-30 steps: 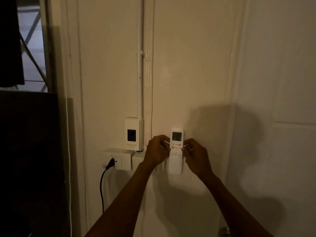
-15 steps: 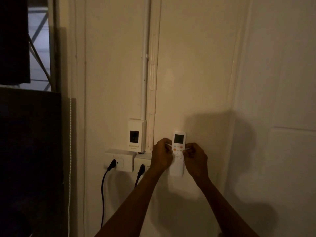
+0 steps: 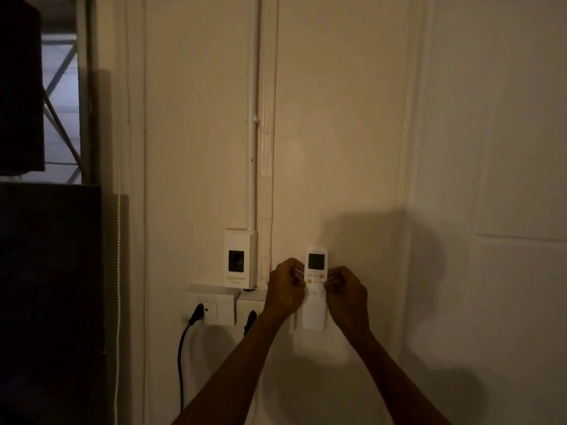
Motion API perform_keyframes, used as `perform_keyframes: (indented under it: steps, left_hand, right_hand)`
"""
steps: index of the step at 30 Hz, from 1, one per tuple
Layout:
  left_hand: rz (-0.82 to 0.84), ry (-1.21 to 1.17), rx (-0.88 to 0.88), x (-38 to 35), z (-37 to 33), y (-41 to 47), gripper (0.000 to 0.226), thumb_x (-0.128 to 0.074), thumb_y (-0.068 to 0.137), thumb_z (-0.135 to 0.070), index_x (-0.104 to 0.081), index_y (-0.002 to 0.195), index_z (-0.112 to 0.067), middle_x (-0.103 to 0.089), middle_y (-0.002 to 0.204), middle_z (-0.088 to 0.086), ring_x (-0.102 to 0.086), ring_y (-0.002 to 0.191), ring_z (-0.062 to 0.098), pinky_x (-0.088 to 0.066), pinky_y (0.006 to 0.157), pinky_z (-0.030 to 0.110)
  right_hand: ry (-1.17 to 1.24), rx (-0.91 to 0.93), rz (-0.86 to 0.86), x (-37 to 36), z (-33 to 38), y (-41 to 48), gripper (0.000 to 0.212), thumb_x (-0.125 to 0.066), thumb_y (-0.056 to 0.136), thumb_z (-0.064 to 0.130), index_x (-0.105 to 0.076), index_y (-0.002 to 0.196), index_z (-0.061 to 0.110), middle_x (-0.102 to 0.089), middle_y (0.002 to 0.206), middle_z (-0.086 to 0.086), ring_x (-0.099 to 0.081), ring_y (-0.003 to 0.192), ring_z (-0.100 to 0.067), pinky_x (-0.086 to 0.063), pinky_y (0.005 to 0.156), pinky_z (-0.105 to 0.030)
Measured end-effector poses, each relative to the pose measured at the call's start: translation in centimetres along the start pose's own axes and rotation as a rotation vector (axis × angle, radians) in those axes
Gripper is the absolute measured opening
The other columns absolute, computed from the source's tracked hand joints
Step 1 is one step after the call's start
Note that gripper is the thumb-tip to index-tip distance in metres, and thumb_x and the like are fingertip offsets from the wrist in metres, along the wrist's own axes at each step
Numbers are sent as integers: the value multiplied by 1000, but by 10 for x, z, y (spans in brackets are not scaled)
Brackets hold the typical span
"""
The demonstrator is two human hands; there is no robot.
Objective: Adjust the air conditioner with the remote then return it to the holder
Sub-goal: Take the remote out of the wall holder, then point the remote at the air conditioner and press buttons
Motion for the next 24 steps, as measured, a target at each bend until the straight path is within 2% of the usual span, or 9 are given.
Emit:
perform_keyframes:
  steps: [2, 4, 5, 8, 11, 16, 18, 21, 24]
  left_hand:
    - [-42, -36, -13, 3, -5, 1, 18, -62, 82, 4, -64, 94, -9, -68, 95, 4, -66, 90, 15, -58, 82, 28]
    - [-82, -75, -34, 7, -16, 4, 16, -58, 84, 3, -65, 93, -8, -66, 93, 0, -62, 82, 7, -56, 74, 19]
    - [-93, -84, -40, 9, -21, 6, 17, -56, 85, 4, -65, 94, -7, -66, 92, 0, -61, 80, 6, -54, 71, 16]
    - [-110, -97, -64, 20, -37, 16, 18, -56, 84, 5, -65, 96, -4, -69, 94, 8, -65, 83, 17, -55, 68, 20]
    - [-89, -110, -102, 32, -52, 23, 22, -59, 82, 5, -67, 100, -4, -68, 89, 7, -65, 77, 16, -52, 60, 17]
    - [-14, -149, -75, 47, -65, 22, 30, -70, 78, -3, -67, 107, -9, -74, 94, 13, -72, 85, 27, -62, 76, 42]
    - [-11, -164, -76, 52, -68, 12, 32, -70, 79, -5, -67, 111, -10, -74, 100, 13, -72, 88, 25, -62, 77, 43]
    - [18, -177, -89, 62, -80, -3, 37, -69, 81, -5, -65, 117, -11, -73, 107, 11, -72, 92, 23, -61, 80, 42]
    - [41, -220, -72, 76, -96, -16, 41, -68, 80, -1, -64, 120, -12, -74, 105, 14, -73, 92, 24, -60, 82, 44]
  right_hand:
    - [23, 26, -37, 1, 9, 1, 7, -63, 85, 12, -62, 89, 7, -63, 84, 2, -57, 70, -1, -47, 66, -15]
    - [50, 54, -66, 5, 21, 7, 4, -62, 85, 10, -62, 89, 7, -61, 83, 4, -53, 70, 6, -43, 65, -12]
    - [54, 70, -69, 6, 27, 11, 4, -62, 85, 9, -63, 88, 7, -62, 83, 4, -54, 69, 5, -43, 64, -12]
    - [57, 103, -65, 13, 46, 23, 6, -63, 84, 8, -65, 90, 7, -63, 83, 2, -58, 71, -8, -46, 66, -15]
    - [63, 127, -77, 20, 62, 31, 9, -64, 84, 11, -64, 92, 7, -62, 83, 2, -57, 70, -8, -50, 69, -22]
    - [68, 118, -77, 29, 79, 32, 9, -62, 86, 12, -65, 93, 8, -63, 87, 1, -58, 73, -9, -48, 67, -17]
    - [76, 109, -71, 33, 83, 28, 7, -61, 86, 12, -64, 92, 9, -64, 87, 0, -58, 72, -7, -50, 66, -18]
    - [73, 94, -53, 37, 92, 18, 6, -62, 86, 13, -63, 91, 11, -64, 87, 0, -61, 76, -12, -57, 74, -31]
    - [97, 98, -39, 45, 108, 8, 7, -63, 85, 15, -63, 92, 12, -67, 92, -3, -65, 83, -17, -59, 78, -36]
Point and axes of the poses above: each hand's wrist, its own y-axis towards the middle knuckle, its own x-axis out of the back of the hand, z = x × y, the point moved 3 cm from there along y, towards the middle knuckle
